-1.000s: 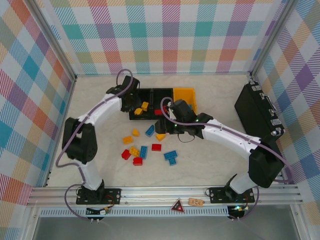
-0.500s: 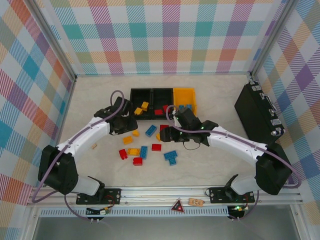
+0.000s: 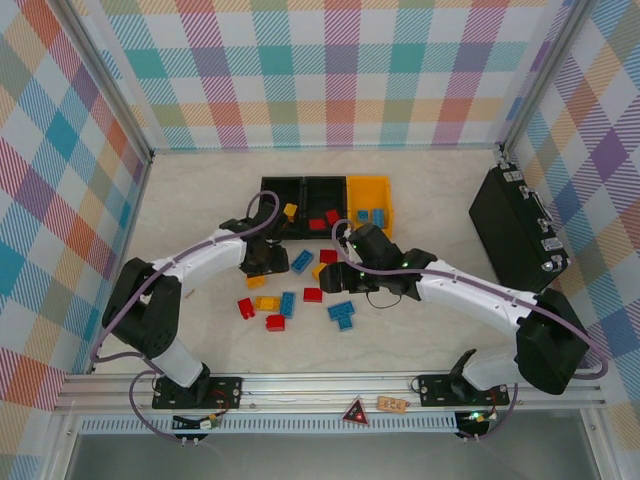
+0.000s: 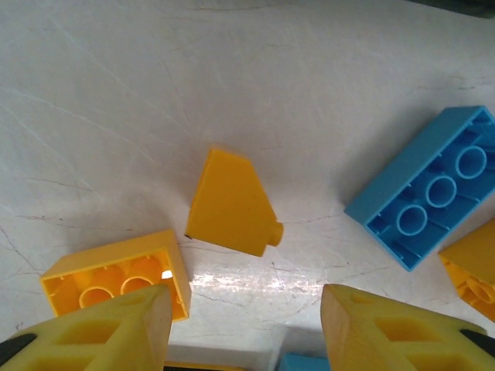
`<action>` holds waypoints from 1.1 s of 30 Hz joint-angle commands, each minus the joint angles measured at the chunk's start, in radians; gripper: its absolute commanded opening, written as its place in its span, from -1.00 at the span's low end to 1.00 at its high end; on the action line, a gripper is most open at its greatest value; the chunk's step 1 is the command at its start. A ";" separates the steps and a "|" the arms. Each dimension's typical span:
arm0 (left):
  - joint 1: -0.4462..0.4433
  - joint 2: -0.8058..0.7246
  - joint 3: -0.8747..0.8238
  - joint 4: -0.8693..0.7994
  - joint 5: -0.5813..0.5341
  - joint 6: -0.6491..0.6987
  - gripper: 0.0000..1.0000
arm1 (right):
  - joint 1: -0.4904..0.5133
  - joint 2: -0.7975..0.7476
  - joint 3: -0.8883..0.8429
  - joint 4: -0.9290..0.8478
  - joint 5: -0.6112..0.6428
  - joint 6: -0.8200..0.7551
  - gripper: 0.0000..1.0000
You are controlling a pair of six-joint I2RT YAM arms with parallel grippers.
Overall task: Sort the legos into containers by color
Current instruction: Pick up the lego from the center of the table.
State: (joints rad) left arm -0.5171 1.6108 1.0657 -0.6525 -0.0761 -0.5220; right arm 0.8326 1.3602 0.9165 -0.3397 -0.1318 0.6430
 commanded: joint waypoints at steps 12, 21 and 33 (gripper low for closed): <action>-0.005 0.210 0.164 -0.023 -0.142 0.061 0.10 | 0.005 -0.015 -0.010 0.011 0.009 0.013 0.34; -0.006 0.263 0.163 -0.010 -0.134 0.049 -0.31 | 0.005 -0.011 0.004 -0.001 0.021 -0.001 0.34; 0.004 0.149 0.259 -0.085 -0.140 0.068 -0.62 | 0.006 0.000 0.034 -0.013 0.024 -0.014 0.34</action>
State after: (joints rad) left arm -0.5205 1.8282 1.2663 -0.6945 -0.1967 -0.4736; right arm 0.8326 1.3621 0.9157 -0.3367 -0.1154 0.6456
